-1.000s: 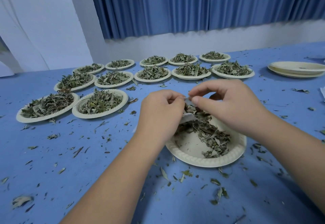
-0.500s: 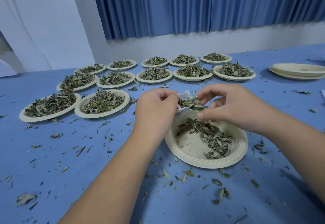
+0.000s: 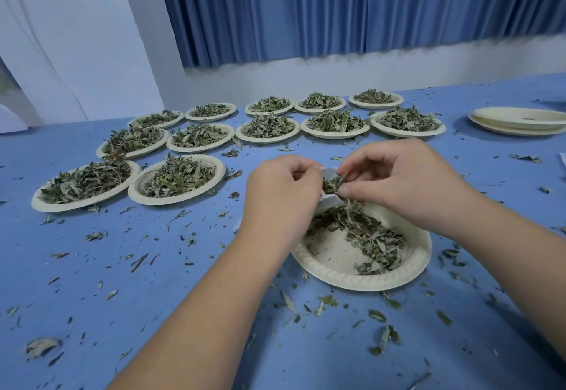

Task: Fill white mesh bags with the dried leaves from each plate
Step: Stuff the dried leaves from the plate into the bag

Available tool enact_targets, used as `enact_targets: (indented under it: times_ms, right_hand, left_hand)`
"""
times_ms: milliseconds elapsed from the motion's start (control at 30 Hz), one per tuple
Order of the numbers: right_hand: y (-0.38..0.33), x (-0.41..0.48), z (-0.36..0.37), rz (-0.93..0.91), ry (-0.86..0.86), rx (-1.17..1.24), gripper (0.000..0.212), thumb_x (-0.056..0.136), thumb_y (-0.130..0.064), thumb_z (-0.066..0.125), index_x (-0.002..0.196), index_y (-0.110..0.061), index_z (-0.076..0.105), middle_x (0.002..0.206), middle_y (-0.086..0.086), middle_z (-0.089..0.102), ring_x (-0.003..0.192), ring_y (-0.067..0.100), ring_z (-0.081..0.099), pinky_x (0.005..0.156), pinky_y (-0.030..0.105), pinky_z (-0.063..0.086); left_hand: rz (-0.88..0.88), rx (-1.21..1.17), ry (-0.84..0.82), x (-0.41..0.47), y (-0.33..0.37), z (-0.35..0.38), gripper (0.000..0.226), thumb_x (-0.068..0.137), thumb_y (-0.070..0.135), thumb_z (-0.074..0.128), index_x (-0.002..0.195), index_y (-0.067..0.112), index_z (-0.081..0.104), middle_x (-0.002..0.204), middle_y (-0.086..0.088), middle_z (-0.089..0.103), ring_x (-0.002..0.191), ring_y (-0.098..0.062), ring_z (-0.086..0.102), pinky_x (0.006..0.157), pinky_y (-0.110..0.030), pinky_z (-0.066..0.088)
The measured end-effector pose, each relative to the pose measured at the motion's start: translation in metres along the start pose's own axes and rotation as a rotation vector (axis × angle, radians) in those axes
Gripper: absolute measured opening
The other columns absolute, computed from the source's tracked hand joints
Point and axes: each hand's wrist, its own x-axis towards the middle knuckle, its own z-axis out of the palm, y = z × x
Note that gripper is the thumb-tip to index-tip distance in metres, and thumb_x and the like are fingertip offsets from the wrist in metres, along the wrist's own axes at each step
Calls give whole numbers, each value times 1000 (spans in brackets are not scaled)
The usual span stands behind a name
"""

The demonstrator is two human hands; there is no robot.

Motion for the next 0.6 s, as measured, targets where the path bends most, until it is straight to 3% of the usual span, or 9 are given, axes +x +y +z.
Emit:
enact_targets:
  times_ms: [133,233,333,433,500,600]
  right_hand:
    - [3,-2,10,-43,106,-115,15,72,-12,80,72,-25,72,63,-14,67,54,-3,57,55,7,42]
    - [4,-3,15,-72,131,-228,12,73,-17,76,72,-29,73,62,-23,64,58,-1,55,56,8,40]
    - [2,-3,14,-109,57,-308,10,78,-22,73,76,-32,76,73,-14,68,67,7,57,59,15,40]
    - [0,-1,5,-123,63,-254,9,80,-37,67,84,-39,74,83,-17,67,77,4,58,64,15,39]
    - [1,0,-6,-92,78,-219,23,76,-51,66,96,-40,71,94,-20,64,86,0,58,70,20,43]
    - [0,1,-14,29,-87,-181,61,58,-64,71,114,-43,59,110,-22,57,90,-5,59,79,23,50]
  left_hand:
    - [29,-3,-41,-3,2,3,21,90,18,61,75,28,73,59,15,66,47,0,51,48,-19,44]
    - [18,-6,-66,-3,2,5,23,88,16,61,72,27,72,69,11,71,55,0,59,55,-19,49]
    - [-3,-24,-61,-3,1,4,22,88,16,61,72,27,73,67,14,71,56,3,59,53,-14,48]
    - [-35,-49,-24,-1,1,1,20,89,21,61,74,27,74,54,17,63,47,0,52,51,-22,43]
    - [-56,-94,12,0,1,-1,20,90,22,62,75,25,74,47,16,56,40,-3,44,51,-25,37]
    - [-92,-181,55,2,2,-5,21,90,19,62,74,24,74,43,15,51,38,-5,39,51,-25,32]
